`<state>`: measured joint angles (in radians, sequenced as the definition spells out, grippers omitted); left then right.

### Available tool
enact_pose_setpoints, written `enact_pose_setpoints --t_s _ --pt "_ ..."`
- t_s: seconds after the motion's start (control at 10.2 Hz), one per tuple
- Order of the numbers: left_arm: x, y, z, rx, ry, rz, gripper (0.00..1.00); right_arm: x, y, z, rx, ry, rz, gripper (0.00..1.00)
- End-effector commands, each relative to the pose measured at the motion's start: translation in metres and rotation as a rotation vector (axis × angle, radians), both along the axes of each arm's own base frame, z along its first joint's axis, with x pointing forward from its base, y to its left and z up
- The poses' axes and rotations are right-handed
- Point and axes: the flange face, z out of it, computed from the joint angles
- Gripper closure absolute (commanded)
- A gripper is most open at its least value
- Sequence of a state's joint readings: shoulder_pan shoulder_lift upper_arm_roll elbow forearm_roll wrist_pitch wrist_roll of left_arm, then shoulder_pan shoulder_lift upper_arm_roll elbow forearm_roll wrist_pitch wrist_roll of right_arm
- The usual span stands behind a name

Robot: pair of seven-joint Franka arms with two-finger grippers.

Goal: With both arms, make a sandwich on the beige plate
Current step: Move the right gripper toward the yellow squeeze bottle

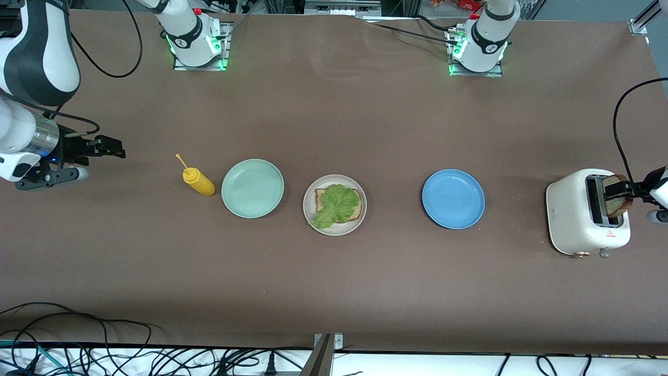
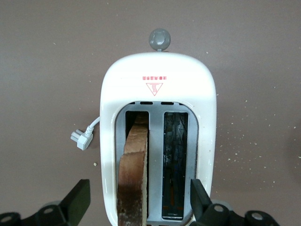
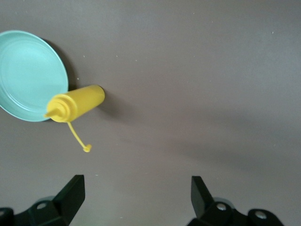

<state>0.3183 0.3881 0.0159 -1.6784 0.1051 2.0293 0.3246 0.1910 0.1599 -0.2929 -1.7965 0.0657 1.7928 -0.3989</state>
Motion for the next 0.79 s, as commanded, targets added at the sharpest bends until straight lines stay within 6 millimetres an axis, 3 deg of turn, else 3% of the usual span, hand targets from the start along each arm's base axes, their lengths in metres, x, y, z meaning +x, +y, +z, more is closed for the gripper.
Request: enact_pose_setpoints --t_s 0.0,0.1,0.2,0.29,0.39,0.69 --pt "-0.004 0.002 -0.004 0.019 0.003 -0.026 0.31 -0.008 -0.028 -0.006 0.046 -0.050 0.135 0.00" --pt "-0.004 0.002 -0.005 0.019 0.005 -0.026 0.58 -0.009 -0.048 -0.019 0.101 -0.057 0.179 0.00" --pt "-0.004 0.001 -0.005 0.020 0.006 -0.028 0.79 -0.013 -0.064 -0.041 0.159 -0.056 0.224 0.00" --pt "-0.004 0.002 -0.005 0.033 0.010 -0.035 0.91 -0.013 -0.077 -0.062 0.200 -0.090 0.287 0.00" --pt "-0.003 0.001 -0.004 0.082 0.027 -0.072 0.99 -0.010 -0.080 -0.074 0.253 -0.138 0.367 0.00" --pt "0.000 0.001 0.003 0.097 0.021 -0.078 1.00 -0.007 -0.081 -0.119 0.430 -0.224 0.546 0.00"
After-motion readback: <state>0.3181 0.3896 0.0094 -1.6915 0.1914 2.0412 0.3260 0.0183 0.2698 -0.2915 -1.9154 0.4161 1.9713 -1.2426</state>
